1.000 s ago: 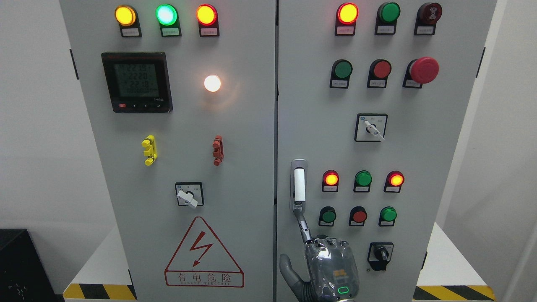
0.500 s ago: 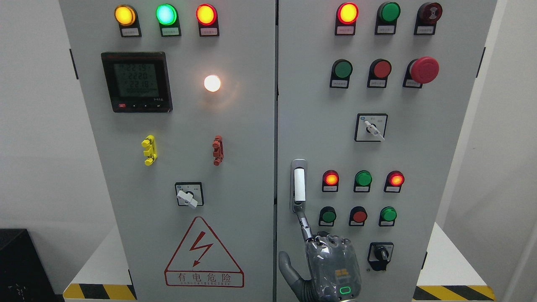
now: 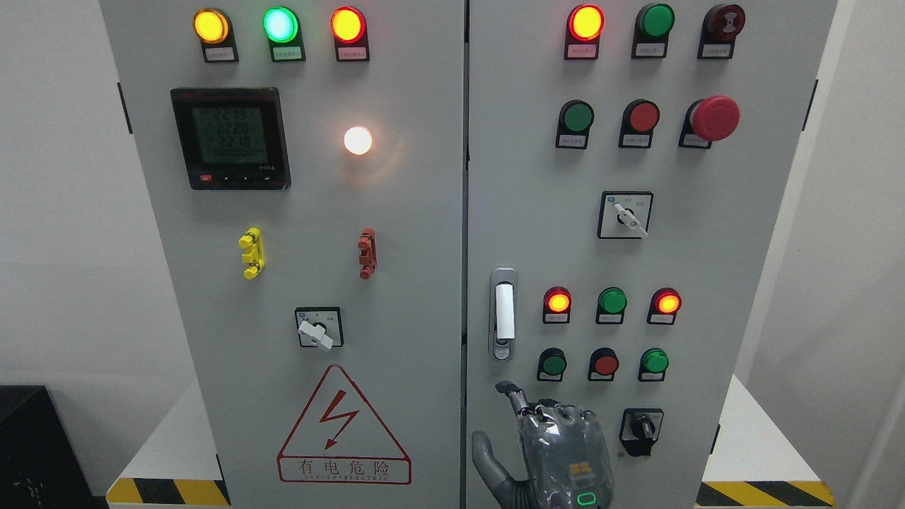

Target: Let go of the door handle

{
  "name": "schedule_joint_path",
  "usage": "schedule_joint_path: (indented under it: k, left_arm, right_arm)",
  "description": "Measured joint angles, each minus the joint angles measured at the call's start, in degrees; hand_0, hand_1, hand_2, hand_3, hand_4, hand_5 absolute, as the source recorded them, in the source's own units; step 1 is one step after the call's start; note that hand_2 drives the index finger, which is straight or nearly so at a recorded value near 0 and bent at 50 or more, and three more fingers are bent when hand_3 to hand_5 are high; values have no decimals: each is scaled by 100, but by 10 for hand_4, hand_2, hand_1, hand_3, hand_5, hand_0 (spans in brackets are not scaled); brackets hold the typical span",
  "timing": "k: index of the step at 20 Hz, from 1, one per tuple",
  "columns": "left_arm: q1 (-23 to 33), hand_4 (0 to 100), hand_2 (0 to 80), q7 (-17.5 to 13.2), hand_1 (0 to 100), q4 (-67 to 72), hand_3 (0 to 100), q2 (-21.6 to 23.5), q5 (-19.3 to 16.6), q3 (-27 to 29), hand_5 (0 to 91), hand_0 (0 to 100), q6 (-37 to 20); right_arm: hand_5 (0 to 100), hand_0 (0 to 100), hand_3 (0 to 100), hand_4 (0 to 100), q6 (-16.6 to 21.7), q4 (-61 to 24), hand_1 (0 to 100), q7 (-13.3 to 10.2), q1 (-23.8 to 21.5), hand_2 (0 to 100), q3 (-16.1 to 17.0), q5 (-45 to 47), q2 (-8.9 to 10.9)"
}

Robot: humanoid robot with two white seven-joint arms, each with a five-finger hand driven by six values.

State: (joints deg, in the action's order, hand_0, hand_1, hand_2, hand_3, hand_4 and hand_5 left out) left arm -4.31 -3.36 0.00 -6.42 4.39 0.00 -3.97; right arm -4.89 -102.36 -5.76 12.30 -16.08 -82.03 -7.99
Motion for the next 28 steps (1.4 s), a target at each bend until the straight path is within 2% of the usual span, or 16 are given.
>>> schedule_joint_path:
  k: [3, 7, 28]
  left_arm:
    - [0, 12, 22, 0, 0, 0, 90, 0, 0, 0, 0, 0, 0]
    - [0, 12, 22, 0, 0, 0, 92, 0, 0, 0, 0, 0, 0]
    - [0, 12, 23, 0, 0, 0, 89, 0, 0, 0, 0, 0, 0]
  right_arm:
    - [944, 138, 1000, 992, -265, -72, 370, 226, 165, 820, 8, 4, 0]
    - [944, 80, 1000, 993, -387, -158, 385, 314, 339, 818, 16, 12, -1]
    - [944, 44, 1000, 1000, -450, -123, 364, 316, 1238, 835, 69, 56, -9]
